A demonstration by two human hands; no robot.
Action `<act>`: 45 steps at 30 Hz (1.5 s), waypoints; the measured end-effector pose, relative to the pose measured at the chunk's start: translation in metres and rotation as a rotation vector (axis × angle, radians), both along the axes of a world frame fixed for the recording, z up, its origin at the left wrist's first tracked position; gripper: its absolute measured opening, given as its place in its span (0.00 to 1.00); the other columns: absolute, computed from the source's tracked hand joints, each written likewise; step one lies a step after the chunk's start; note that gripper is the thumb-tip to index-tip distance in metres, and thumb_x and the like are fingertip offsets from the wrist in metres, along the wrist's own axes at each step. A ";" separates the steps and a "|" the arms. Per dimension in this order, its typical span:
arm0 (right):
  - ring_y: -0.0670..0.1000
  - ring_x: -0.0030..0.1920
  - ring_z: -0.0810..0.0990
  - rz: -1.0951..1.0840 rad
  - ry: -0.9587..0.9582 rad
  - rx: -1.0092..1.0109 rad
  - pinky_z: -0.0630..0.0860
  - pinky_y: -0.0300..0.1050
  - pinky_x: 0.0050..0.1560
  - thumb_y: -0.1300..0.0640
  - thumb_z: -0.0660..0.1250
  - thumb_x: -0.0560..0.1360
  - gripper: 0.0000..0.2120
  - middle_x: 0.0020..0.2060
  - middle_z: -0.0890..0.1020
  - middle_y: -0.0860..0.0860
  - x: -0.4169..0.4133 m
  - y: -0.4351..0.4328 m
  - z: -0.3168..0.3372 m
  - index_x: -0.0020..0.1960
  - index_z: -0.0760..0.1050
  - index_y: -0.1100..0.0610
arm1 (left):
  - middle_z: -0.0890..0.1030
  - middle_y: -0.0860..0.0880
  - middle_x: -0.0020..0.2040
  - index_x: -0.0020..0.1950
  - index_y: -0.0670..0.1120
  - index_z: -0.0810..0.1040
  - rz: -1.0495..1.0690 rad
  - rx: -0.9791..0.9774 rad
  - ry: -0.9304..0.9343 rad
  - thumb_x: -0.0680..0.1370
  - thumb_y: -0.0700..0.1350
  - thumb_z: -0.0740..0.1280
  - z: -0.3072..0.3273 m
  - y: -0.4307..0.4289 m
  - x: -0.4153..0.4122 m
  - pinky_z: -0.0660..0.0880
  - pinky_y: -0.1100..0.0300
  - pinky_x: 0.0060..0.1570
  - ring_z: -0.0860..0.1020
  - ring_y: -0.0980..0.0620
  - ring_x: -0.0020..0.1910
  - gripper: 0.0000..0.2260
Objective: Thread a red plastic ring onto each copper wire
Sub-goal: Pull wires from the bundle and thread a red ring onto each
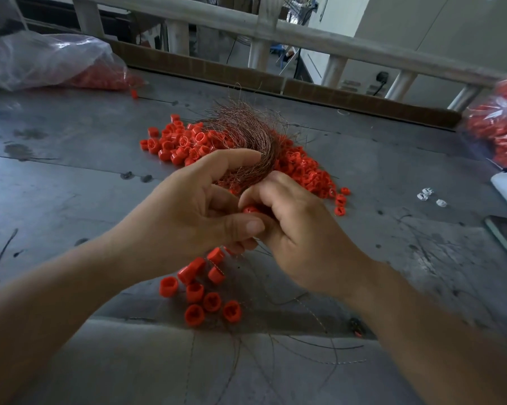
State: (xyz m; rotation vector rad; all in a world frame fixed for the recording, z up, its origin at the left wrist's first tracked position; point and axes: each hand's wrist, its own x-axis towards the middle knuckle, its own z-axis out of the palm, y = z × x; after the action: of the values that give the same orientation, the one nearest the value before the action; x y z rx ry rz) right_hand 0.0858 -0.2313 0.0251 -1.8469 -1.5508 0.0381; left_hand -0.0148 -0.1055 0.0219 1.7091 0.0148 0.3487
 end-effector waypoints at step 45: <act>0.38 0.35 0.74 -0.097 0.095 -0.149 0.69 0.28 0.36 0.60 0.68 0.73 0.05 0.32 0.77 0.42 0.010 -0.011 0.011 0.38 0.79 0.57 | 0.82 0.45 0.31 0.36 0.48 0.82 0.168 0.186 0.261 0.62 0.35 0.74 0.012 0.028 -0.004 0.76 0.67 0.29 0.80 0.56 0.28 0.09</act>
State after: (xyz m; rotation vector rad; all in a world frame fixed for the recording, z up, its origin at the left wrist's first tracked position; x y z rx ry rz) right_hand 0.0957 -0.2419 0.0365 -2.0046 -1.4245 0.1989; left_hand -0.0192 -0.0778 0.0343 1.9337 0.3278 0.2542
